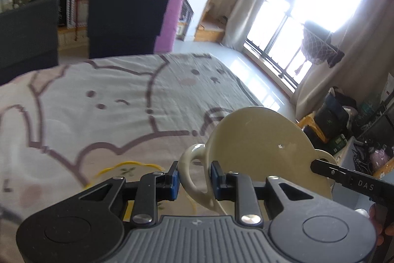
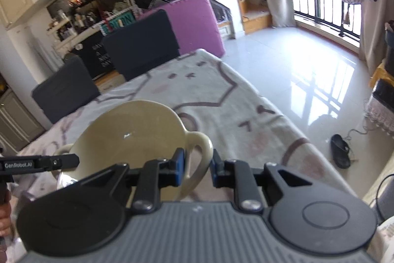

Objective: Organize plates and bowls
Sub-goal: 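Lift the cream bowl with both grippers and carry it toward the white plate, then lower the cream bowl onto the white plate with both grippers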

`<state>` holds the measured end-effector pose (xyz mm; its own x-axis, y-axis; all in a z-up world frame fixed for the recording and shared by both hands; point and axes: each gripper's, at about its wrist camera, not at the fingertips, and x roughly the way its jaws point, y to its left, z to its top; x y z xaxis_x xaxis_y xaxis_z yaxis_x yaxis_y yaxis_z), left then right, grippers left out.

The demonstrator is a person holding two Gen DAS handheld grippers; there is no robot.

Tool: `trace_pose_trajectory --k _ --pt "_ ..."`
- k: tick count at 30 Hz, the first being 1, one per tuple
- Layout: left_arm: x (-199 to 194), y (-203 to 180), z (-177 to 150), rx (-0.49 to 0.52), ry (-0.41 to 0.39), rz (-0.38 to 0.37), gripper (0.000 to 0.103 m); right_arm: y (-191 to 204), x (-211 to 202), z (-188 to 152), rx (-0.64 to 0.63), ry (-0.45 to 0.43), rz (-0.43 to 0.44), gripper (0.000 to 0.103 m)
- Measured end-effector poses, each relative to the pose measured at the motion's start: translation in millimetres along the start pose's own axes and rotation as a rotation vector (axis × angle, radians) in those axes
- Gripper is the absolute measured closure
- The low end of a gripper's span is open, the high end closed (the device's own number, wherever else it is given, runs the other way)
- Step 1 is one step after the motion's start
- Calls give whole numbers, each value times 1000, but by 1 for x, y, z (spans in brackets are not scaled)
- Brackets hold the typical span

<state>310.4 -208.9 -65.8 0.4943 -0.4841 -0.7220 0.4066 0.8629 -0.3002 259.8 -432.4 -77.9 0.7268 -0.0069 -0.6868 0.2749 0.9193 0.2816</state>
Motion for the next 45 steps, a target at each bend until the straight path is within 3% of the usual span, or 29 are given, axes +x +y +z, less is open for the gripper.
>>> trace_pose_trajectory --k 11,25,35,45 --pt "-98 47 -32 -58 -92 103 76 66 -29 -17 -86 -16 135 77" --pt "-210 117 -107 -203 -173 210 76 148 -51 -48 -229 15 314 78" --pt "-242 155 -160 -262 -174 237 75 190 -49 -84 -301 82 376 78" --pt "-231 176 -192 -310 -94 223 75 206 -35 -121 -327 204 355 78"
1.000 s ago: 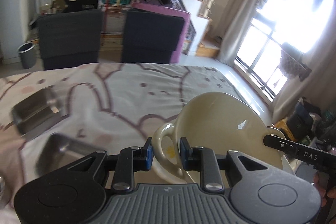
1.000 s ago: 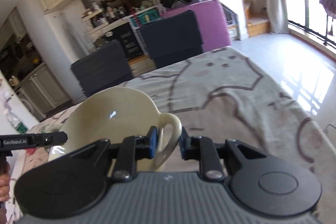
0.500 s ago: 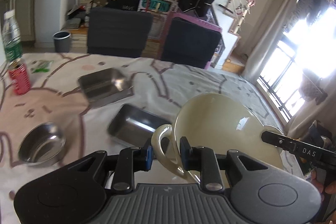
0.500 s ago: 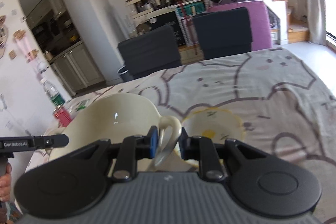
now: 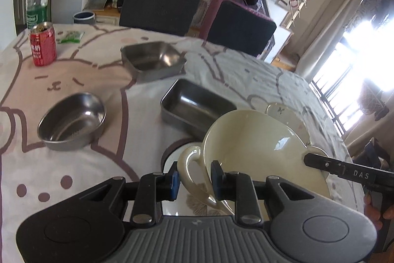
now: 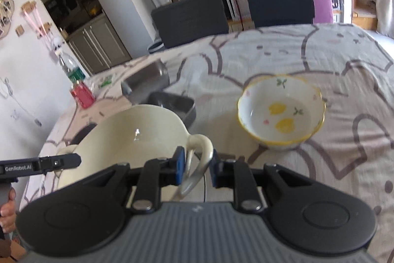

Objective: Organize plates and bowls
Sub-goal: 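Lower the cream bowl onto the white plate with both grippers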

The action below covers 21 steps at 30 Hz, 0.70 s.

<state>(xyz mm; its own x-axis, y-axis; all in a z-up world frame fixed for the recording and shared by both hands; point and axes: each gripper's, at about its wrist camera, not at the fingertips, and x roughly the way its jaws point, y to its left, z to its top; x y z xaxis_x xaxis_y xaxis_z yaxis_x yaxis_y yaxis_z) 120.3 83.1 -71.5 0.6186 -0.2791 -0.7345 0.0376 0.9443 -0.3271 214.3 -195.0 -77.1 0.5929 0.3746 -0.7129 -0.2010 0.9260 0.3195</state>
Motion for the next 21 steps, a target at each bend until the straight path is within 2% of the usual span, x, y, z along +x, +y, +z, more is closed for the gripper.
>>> trace_pose_trajectory --k 3,21 --pt "5 10 -3 -42 9 -12 76 0 6 -5 12 36 4 78" --pt "25 34 -15 -17 79 19 76 17 40 -21 -3 188 8 78"
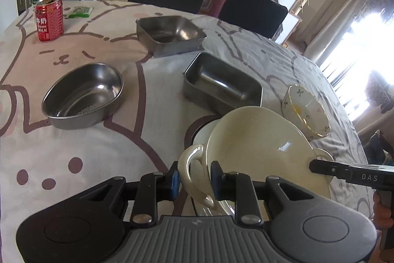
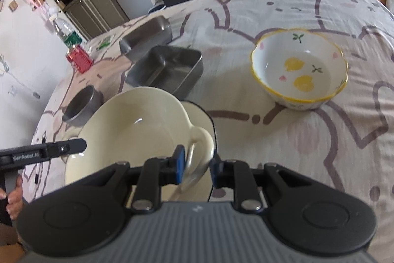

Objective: Organize plates and bowls
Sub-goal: 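Lower the cream bowl onto the white plate with both grippers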

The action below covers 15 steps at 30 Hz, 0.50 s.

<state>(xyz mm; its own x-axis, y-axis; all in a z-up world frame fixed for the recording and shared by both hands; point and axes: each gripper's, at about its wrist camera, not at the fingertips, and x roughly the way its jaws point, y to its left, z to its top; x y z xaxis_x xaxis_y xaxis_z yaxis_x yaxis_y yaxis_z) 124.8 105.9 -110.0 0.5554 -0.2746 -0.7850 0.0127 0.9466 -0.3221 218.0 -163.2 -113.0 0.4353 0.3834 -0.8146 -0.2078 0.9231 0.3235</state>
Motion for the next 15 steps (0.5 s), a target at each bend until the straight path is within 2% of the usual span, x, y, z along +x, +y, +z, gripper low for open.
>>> trace_pose_trajectory --k 15 --pt "20 4 2 -12 69 15 75 1 14 1 -18 59 -43 77"
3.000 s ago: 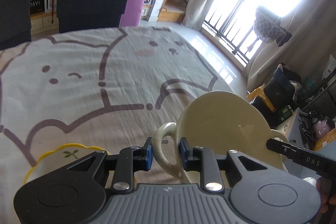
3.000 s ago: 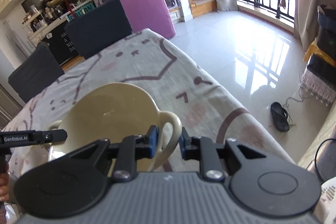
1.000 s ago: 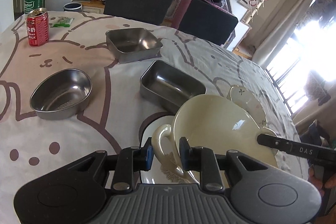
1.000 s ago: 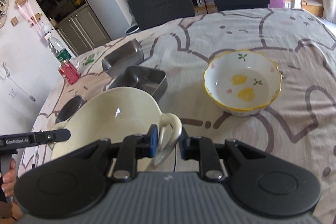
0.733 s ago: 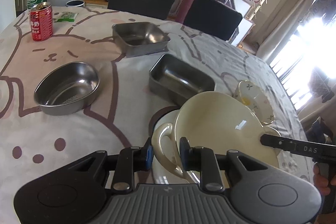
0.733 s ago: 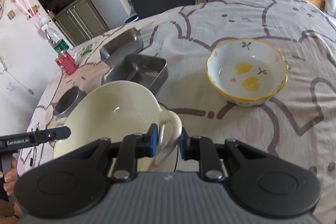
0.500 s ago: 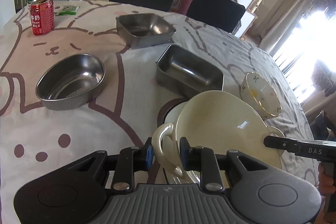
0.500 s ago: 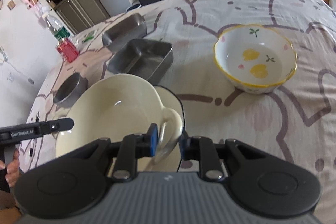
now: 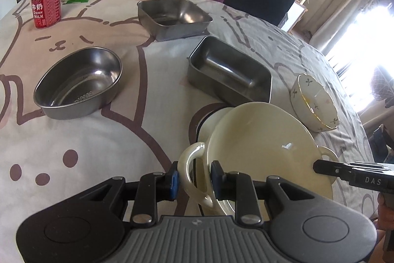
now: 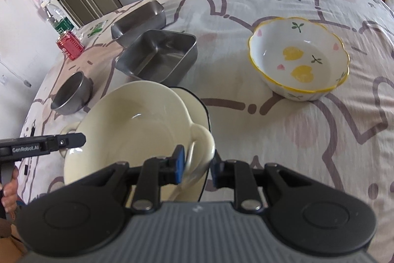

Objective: Organize plates and bowls
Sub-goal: 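Lower the cream bowl onto the white plate with both grippers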

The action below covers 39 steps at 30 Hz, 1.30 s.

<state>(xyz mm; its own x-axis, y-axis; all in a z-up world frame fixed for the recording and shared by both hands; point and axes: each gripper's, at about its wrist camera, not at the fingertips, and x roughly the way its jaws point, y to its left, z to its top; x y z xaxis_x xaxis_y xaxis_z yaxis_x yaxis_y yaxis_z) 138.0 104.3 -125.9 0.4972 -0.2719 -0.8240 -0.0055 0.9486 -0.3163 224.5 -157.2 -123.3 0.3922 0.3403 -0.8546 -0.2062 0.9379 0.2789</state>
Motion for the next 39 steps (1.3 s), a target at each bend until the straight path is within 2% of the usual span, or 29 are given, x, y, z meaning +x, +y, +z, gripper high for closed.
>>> trace_pose_trajectory --k 27,39 --pt "8 -5 1 42 17 28 73 -1 12 2 24 43 -18 75" --pt "9 -5 4 48 39 27 72 2 13 2 3 36 -31 73"
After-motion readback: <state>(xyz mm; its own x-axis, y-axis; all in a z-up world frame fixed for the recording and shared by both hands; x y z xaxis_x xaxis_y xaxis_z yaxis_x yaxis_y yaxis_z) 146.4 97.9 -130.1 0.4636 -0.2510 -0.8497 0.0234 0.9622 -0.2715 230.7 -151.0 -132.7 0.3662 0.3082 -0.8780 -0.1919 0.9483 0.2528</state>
